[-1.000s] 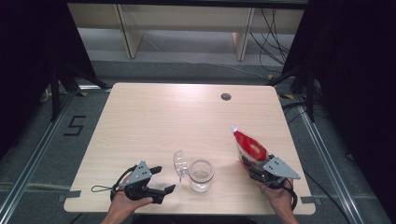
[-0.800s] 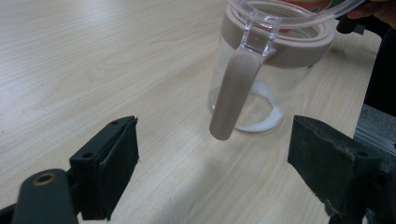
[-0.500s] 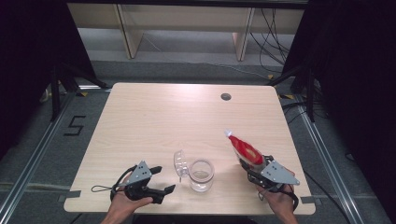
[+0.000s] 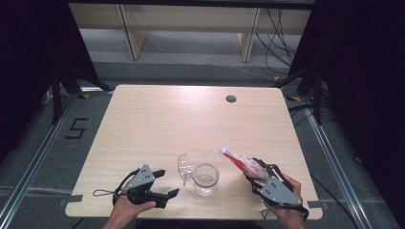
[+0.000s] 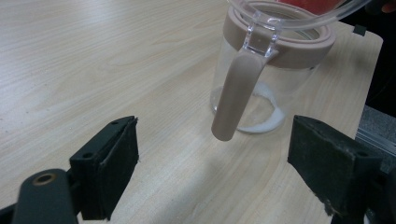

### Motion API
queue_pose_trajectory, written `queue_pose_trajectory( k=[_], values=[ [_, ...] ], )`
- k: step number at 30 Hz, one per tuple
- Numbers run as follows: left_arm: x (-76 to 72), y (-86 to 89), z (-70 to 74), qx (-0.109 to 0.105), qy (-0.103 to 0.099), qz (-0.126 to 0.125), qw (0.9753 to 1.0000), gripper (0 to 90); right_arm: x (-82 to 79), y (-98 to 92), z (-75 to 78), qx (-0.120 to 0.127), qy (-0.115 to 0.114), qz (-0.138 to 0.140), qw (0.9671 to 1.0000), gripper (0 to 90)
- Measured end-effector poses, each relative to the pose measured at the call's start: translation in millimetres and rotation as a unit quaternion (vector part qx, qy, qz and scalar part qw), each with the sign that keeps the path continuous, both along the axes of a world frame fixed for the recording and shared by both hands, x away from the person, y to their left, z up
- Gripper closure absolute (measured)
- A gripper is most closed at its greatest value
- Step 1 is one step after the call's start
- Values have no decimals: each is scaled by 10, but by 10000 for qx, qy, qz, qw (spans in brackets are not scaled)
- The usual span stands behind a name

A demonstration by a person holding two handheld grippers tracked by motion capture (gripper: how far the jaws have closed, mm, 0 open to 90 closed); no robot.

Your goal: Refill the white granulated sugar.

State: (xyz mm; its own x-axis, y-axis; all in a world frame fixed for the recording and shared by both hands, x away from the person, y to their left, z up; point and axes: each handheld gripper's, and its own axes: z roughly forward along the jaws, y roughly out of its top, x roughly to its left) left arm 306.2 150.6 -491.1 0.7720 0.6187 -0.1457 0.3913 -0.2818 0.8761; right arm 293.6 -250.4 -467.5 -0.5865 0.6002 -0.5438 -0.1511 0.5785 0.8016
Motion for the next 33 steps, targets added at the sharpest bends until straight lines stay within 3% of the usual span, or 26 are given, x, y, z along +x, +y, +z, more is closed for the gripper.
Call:
queue_pose_trajectory(
  k=[5,6,7,13,16,20,22,24,25,26,28,30,32,33],
  values=[
    [1,-1,-2,22,-3,-4,10000,158,-44,5,48,-383,-326,2,9987,491],
    [3,-1,-4,17,1,-7,10000,158,-38,-2,67,-593,-409,63,9974,491],
    [1,-1,-2,35,4,18,10000,158,-48,-2,74,-647,-479,2,9968,491],
    [4,1,-4,-22,-3,0,10000,158,-66,48,78,-1075,-659,123,9919,492],
    [5,5,-2,-21,-9,5,10000,158,-92,63,86,-1101,-651,150,9917,492],
    [17,15,-9,5,-19,7,10000,158,-110,97,105,-1415,-862,163,9860,492],
    [9,12,-5,6,-7,25,10000,158,-128,103,102,-1432,-819,144,9862,492],
    [5,12,1,-5,-16,35,10000,158,-129,112,111,-1643,-958,146,9816,493],
    [1,14,6,27,-31,57,10000,158,-135,111,110,-1644,-954,106,9817,493],
    [7,20,7,57,-68,23,10000,158,-126,107,116,-1731,-999,155,9797,493],
    [17,26,7,88,-123,-9,9999,158,-140,103,100,-1695,-906,116,9813,493],
    [18,25,3,70,-108,-25,9999,158,-120,108,113,-2005,-1109,184,9732,493],
    [19,24,2,82,-118,-35,9999,158,-109,108,89,-2008,-1174,178,9724,493],
    [19,22,2,77,-117,-27,9999,158,-117,115,73,-2013,-1102,163,9732,494]
  ],
)
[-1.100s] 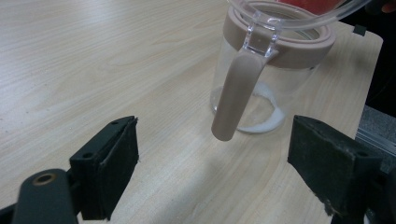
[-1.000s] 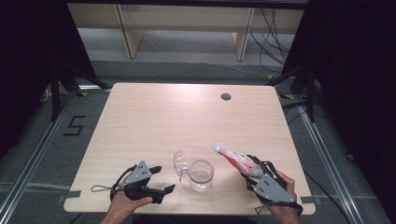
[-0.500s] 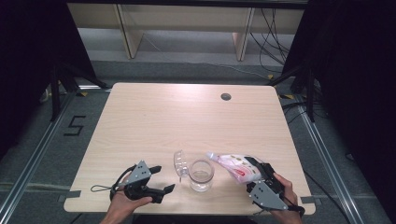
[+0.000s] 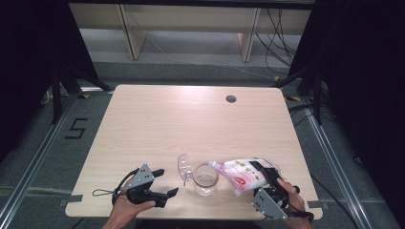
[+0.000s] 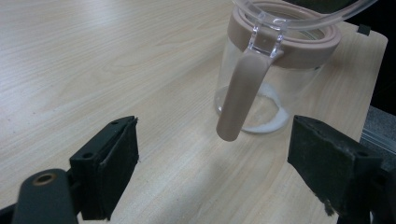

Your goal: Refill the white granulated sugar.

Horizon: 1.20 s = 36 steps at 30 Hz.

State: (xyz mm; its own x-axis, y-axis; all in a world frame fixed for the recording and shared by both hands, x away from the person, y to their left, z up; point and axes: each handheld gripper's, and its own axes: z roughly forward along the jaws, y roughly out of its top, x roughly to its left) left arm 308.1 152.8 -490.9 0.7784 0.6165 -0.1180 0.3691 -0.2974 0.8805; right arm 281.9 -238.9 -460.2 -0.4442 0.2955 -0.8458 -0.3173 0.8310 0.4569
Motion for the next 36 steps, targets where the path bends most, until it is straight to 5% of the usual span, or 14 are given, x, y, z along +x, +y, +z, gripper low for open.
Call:
queue_pose_trajectory(
  k=[1,2,9,17,18,21,23,26,29,31,32,33,34,36],
  values=[
    [0,0,0,-1,5,4,10000,158,14,6,33,-298,-214,121,9993,494],
    [-1,3,1,5,2,0,10000,158,-6,14,-9,-90,-47,31,9999,494],
    [0,3,0,7,5,3,10000,158,-25,101,-22,-676,-303,85,9972,495],
    [-12,-2,4,-7,49,65,10000,158,-44,143,-66,-813,-384,16,9959,496],
    [-9,-5,-1,-45,67,59,10000,158,-26,150,-10,-1195,-644,166,9906,496],
    [-10,-6,-3,-47,72,61,9999,158,-46,156,-69,-971,-551,26,9937,496],
    [-10,-5,-3,-41,73,61,9999,158,-29,164,-14,-1289,-820,184,9881,497],
    [-6,-3,-7,-6,83,82,9999,158,-51,160,-61,-1112,-665,19,9916,497],
    [-7,-6,-5,-42,87,75,9999,158,-51,175,-18,-1481,-910,158,9846,497],
    [-14,-12,-4,-54,99,77,9999,158,-68,175,-61,-1237,-784,27,9892,497],
    [-14,-17,-4,-71,80,68,9999,158,-52,188,-15,-1531,-978,182,9832,497],
    [-13,-19,-5,-78,82,68,9999,158,-62,191,-47,-1448,-904,89,9853,498],
    [-10,-14,-4,-46,80,54,9999,158,-47,207,-24,-1639,-1047,197,9807,498],
    [-12,-15,-6,-57,85,55,9999,158,-45,219,-26,-1653,-1051,195,9804,498]
  ],
)
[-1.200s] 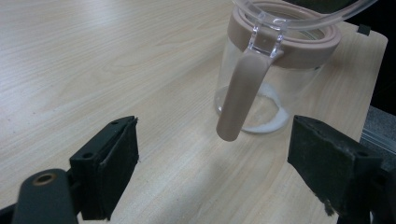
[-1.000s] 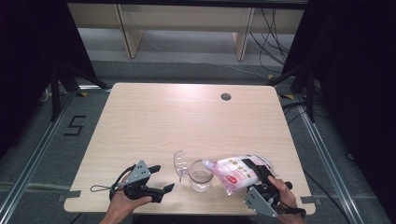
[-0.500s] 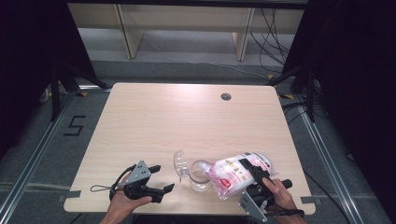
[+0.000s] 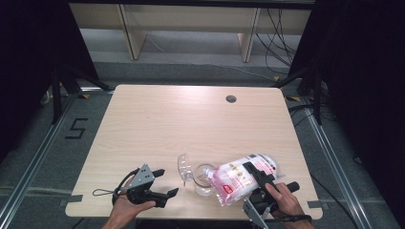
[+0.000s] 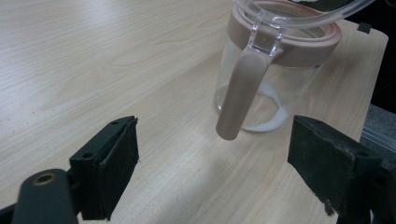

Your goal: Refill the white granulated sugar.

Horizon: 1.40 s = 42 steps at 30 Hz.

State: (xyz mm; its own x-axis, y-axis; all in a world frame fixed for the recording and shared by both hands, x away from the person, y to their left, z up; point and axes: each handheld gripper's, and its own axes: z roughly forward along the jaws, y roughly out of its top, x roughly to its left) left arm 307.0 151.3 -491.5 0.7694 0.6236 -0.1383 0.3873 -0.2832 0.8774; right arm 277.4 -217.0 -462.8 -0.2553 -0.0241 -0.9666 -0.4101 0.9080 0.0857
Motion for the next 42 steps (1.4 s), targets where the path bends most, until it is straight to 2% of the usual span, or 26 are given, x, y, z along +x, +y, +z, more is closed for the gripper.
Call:
queue_pose_trajectory(
  k=[1,2,3,5,6,7,9,11,15,16,18,20,21,23,27,29,33,34,35,36,38,41,42],
  values=[
    [0,0,0,4,0,-3,10000,158,-7,-2,-10,84,65,-53,9999,498],
    [1,-3,-2,-10,1,11,10000,158,-5,3,-5,43,9,-22,10000,499],
    [1,-5,-2,-10,4,14,10000,158,-1,17,23,-185,-121,60,9997,499],
    [-1,-3,-1,13,2,-7,10000,158,-21,17,-17,-29,-57,-82,9999,499],
    [-1,-2,0,16,-3,-11,10000,158,-12,26,23,-225,-176,40,9996,499],
    [0,-2,0,9,-4,-7,10000,158,-18,23,23,-232,-137,2,9996,499],
    [-1,-2,-1,3,0,-5,10000,158,-10,28,21,-308,-275,32,9991,499],
    [-1,-2,0,10,-4,-15,10000,158,-10,29,20,-400,-296,-6,9988,500],
    [0,-4,-4,62,0,-47,10000,158,-15,25,8,-422,-326,-45,9986,501],
    [0,-5,-4,58,-2,-45,10000,158,-10,34,21,-548,-406,20,9977,500],
    [-2,-1,1,104,-8,-15,9999,158,-8,37,23,-599,-418,20,9973,500],
    [-1,-3,-3,62,-9,-42,10000,158,-11,41,21,-636,-443,28,9970,501],
    [0,-2,-3,72,-8,-39,10000,158,-18,38,5,-597,-387,-37,9975,501],
    [-2,-3,-4,96,-2,-27,10000,158,-12,48,20,-740,-530,50,9958,502],
    [4,-7,-10,62,3,-52,10000,158,-6,50,29,-763,-567,70,9954,502],
    [3,-6,-11,56,0,-51,10000,158,-10,56,35,-892,-631,51,9940,503],
    [3,-9,-11,62,1,-51,10000,158,-16,53,9,-771,-486,-67,9958,504],
    [-4,-10,-10,68,13,-40,10000,158,-10,67,36,-933,-614,41,9937,503],
    [-5,-15,-12,35,15,-30,10000,158,-8,71,37,-970,-670,62,9930,504],
    [-5,-13,-10,37,14,-28,10000,158,-9,66,15,-890,-589,-2,9943,504],
    [3,-8,-11,65,2,-55,10000,158,-7,66,17,-908,-597,-7,9941,504],
    [3,-7,-11,55,3,-55,10000,158,4,78,33,-1061,-712,109,9917,505],
    [2,-8,-11,55,5,-56,10000,158,-5,73,13,-992,-617,-9,9931,505]
  ],
)
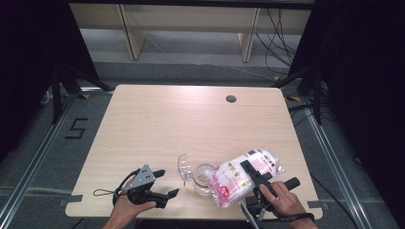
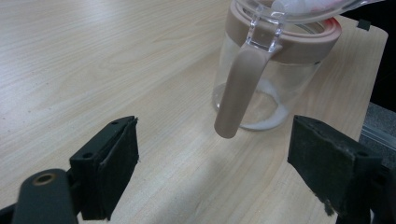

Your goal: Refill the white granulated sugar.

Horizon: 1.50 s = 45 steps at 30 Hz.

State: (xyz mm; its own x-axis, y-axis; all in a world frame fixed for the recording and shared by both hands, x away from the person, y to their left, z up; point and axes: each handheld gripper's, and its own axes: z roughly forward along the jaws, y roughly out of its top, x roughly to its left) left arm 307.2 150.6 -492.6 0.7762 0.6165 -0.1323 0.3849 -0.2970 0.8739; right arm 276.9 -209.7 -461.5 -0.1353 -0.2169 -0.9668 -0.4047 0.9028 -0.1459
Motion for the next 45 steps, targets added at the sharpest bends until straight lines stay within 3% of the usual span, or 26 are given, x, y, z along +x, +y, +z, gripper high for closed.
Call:
queue_pose_trajectory(
  k=[2,3,5,8,11,13,15,23,25,27,29,32,36,40,45],
  values=[
    [-12,-9,0,-41,19,43,10000,158,-16,0,-9,56,13,-98,9999,505],
    [-8,-4,0,-16,15,24,10000,158,-2,18,19,-106,-117,84,9998,505],
    [0,0,0,1,2,3,10000,159,8,22,12,-67,-182,186,9996,506],
    [1,2,-2,8,1,-2,10000,159,-9,2,-26,152,-42,-16,9999,506],
    [0,2,-1,3,0,-3,10000,158,7,20,28,-170,-196,131,9996,507],
    [1,2,-1,3,-4,-2,10000,158,2,20,43,-226,-250,116,9994,507],
    [2,1,-2,8,0,6,10000,158,0,12,32,-129,-171,36,9998,507],
    [3,3,-3,36,-10,-3,10000,158,14,22,60,-307,-316,178,9989,509],
    [0,2,-2,27,3,6,10000,158,19,22,57,-249,-359,228,9988,509],
    [0,1,-2,12,-4,-3,10000,158,0,4,26,-92,-233,39,9997,509],
    [1,1,-2,17,0,-1,10000,158,1,1,18,-101,-216,24,9997,510],
    [1,1,-3,20,2,-1,10000,159,13,19,68,-359,-349,179,9986,511],
    [2,2,-3,13,-6,0,10000,158,12,15,66,-306,-394,196,9986,511],
    [-2,0,-4,16,9,15,10000,158,-5,5,36,-209,-279,59,9994,511],
    [-1,2,-2,12,-3,-4,10000,158,1,12,35,-289,-319,121,9990,512]
  ],
)
